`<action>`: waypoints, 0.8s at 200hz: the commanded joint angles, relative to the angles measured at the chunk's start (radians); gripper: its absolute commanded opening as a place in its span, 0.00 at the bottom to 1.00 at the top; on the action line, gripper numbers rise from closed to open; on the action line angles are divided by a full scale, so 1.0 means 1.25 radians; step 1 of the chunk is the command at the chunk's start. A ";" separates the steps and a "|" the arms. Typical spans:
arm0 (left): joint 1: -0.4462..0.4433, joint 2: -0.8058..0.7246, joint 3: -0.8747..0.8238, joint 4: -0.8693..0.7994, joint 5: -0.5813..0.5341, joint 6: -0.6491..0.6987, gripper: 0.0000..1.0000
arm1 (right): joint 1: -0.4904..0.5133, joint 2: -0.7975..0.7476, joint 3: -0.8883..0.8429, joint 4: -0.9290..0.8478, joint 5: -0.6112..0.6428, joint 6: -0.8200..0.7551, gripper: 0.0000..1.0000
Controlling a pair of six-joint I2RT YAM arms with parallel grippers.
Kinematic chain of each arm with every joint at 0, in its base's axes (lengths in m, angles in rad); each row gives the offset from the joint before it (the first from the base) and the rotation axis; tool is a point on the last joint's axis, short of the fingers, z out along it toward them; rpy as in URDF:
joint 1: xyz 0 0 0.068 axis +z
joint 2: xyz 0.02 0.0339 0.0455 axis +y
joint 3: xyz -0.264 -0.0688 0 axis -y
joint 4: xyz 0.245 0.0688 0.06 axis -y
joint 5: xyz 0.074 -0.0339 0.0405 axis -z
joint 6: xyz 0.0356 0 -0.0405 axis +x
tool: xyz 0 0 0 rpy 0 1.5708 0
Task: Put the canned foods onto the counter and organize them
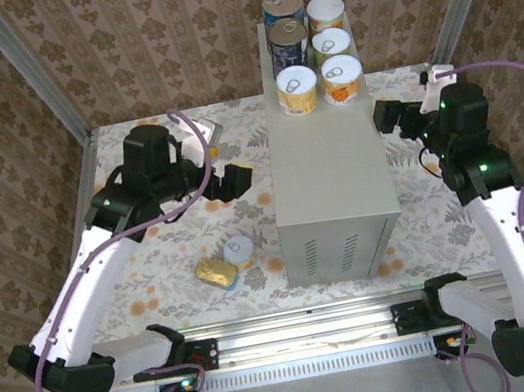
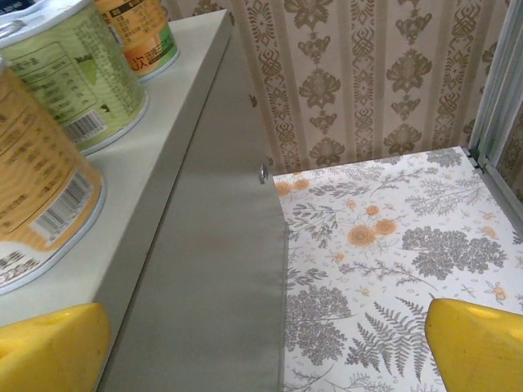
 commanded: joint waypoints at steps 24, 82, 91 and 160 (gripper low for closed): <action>0.009 -0.021 -0.002 -0.005 -0.013 -0.018 1.00 | -0.018 0.056 0.057 0.071 -0.055 0.013 1.00; 0.014 -0.023 -0.011 0.002 -0.011 -0.019 1.00 | -0.020 0.127 0.096 0.080 -0.084 0.002 1.00; 0.015 -0.023 -0.011 0.002 -0.010 -0.019 1.00 | -0.020 0.134 0.096 0.081 -0.084 0.002 1.00; 0.023 -0.020 -0.015 0.009 0.000 -0.020 1.00 | -0.020 0.167 0.097 0.092 -0.102 0.004 1.00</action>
